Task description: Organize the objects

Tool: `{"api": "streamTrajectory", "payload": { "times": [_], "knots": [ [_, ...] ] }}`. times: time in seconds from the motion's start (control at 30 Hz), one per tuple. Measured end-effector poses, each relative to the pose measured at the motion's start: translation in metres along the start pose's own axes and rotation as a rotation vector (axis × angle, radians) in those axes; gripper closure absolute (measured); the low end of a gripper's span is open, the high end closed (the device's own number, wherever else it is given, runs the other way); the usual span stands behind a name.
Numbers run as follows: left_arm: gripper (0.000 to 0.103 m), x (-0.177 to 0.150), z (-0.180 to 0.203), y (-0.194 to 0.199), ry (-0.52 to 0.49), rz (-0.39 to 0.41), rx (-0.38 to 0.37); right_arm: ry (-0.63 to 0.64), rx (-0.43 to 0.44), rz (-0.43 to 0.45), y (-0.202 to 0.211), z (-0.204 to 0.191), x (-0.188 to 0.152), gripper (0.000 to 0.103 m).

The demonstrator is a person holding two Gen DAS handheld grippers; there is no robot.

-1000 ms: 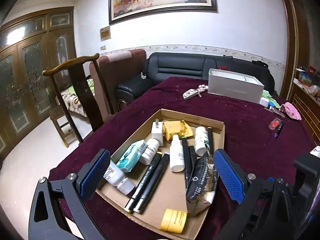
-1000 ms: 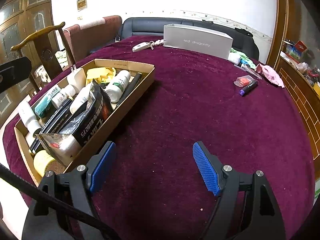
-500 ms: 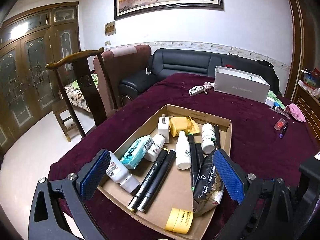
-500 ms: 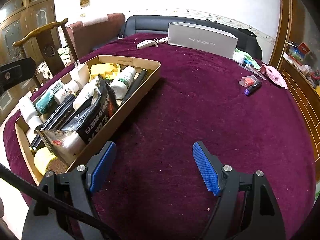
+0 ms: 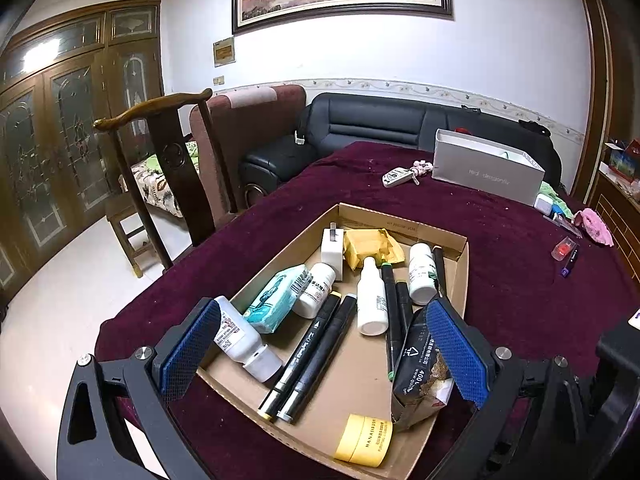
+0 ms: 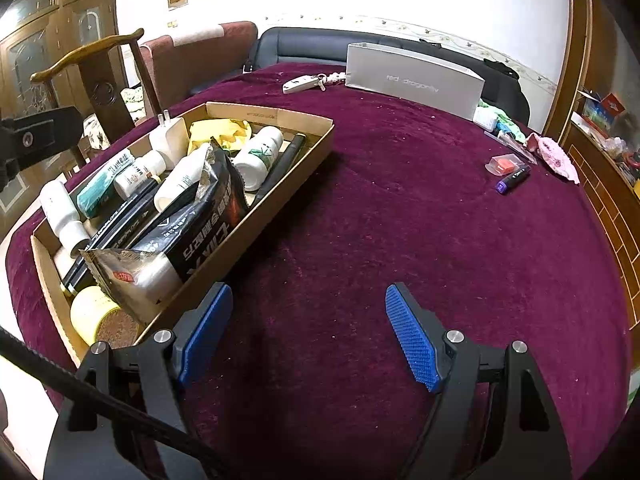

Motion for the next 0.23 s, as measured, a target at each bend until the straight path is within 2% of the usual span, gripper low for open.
{"api": "streamTrajectory", "payload": {
  "times": [0.23],
  "knots": [
    [0.002,-0.001,0.002,0.0008,-0.007,-0.004,-0.001,-0.002,0.003,-0.004,-0.0009,0.0003,-0.0002,0.023]
  ]
}}
Point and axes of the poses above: each gripper's, at about its wrist camera, not at the fingertips, and y roughly against the way its jaws point, z to its right, x to its top, the point moved 2 cm from there along -y, roughly the way its jaws point, and after that the axes turned 14 degrees about z, right-handed, at the moved point
